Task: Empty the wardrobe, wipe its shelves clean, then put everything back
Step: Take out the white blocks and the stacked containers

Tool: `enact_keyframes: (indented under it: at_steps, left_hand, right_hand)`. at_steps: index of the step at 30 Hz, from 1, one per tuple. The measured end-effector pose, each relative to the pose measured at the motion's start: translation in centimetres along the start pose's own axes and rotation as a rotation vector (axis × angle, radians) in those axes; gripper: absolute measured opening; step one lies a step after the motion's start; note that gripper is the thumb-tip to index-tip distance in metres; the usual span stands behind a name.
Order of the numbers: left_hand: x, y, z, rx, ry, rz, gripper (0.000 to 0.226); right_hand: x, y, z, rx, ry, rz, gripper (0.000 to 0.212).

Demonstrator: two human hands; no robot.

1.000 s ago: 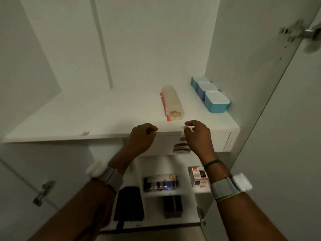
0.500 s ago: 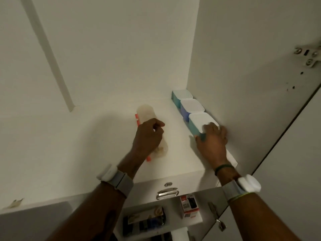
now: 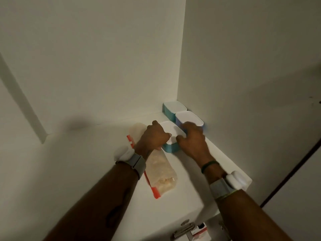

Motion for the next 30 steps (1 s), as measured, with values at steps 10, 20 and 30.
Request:
enact_keyframes:
  at_steps: [10,20,30]
  left_hand:
    - [0.2,-3.6,0.2,-0.026,0.133,0.072,0.074]
    - [0.8,-4.4,0.4,-0.107,0.218,0.165,0.085]
    - [-0.8,-4.6,0.8,-0.201,0.483,-0.060,0.081]
  right_hand:
    - [1.0,-5.1,-4.1,-0.014,0.381,-0.075,0.041]
    - [-5.1,-5.1,0.3,-0.025,0.179,-0.208,0.056]
    - [2.0,-4.1,6.7,-0.223,0.257,0.051,0.060]
Point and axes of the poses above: each hand's wrist, its own y-axis away from the middle knuckle, its own x-axis out of the palm, z = x × y, the point moved 9 cm from there along -y, towards the middle knuckle, and after that the axes turned 13 degrees about -z, right-handed, at the moved point
